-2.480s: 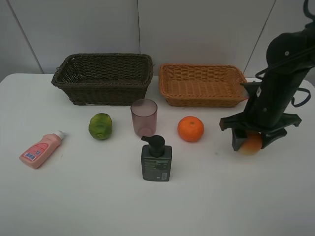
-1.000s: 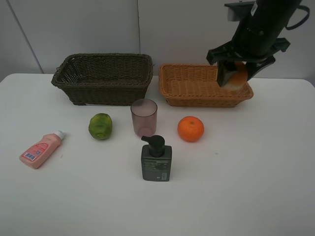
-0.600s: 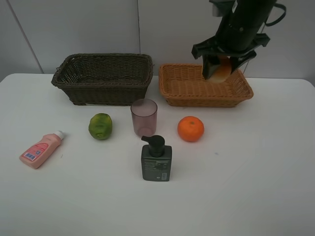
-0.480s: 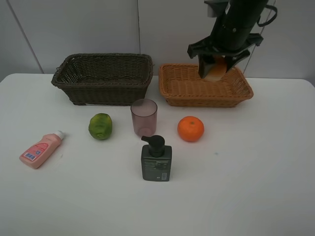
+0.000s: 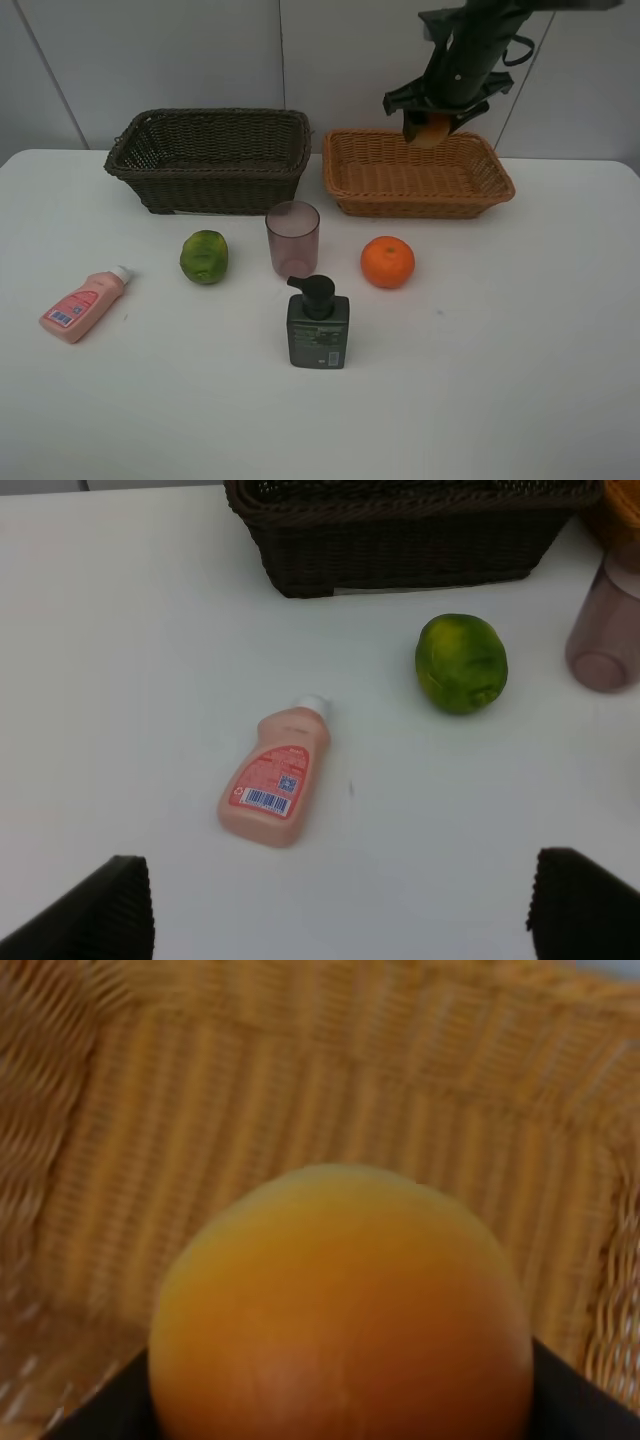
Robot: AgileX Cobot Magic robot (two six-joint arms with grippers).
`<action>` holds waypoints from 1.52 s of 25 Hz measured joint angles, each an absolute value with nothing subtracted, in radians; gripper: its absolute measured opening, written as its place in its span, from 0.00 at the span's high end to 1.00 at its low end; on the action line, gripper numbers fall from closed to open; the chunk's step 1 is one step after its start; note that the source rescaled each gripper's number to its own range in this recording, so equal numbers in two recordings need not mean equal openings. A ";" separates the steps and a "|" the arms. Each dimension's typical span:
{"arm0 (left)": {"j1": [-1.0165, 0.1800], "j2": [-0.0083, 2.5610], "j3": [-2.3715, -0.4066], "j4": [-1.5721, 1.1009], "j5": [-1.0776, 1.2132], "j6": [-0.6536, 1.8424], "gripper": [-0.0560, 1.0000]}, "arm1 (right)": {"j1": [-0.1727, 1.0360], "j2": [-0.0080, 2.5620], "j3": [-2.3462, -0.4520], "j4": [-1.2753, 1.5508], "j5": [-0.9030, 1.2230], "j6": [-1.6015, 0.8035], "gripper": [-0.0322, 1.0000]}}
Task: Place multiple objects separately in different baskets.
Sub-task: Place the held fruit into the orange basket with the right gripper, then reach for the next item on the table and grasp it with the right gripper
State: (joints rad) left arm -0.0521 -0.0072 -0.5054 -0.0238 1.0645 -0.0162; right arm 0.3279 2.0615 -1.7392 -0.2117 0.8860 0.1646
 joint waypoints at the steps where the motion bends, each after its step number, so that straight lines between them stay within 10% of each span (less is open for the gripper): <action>1: -0.052 -0.007 -0.505 -0.024 1.065 -0.016 0.02 | 0.317 2.073 -1.740 -0.214 0.855 0.165 0.59; 17: -0.052 -0.007 -0.505 -0.023 1.065 -0.016 0.02 | 0.278 2.248 -1.740 -0.220 0.688 0.216 0.59; 24: -0.052 -0.007 -0.505 -0.023 1.065 -0.016 0.02 | 0.278 2.240 -1.740 -0.235 0.685 0.217 0.06; 38: -0.052 -0.007 -0.505 -0.024 1.065 -0.016 0.02 | 0.365 2.077 -1.724 -0.224 0.912 0.312 0.00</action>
State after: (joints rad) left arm -0.0521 -0.0072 -0.5054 -0.0236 1.0645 -0.0162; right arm 0.3655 2.0766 -1.7239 -0.2240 0.9122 0.3120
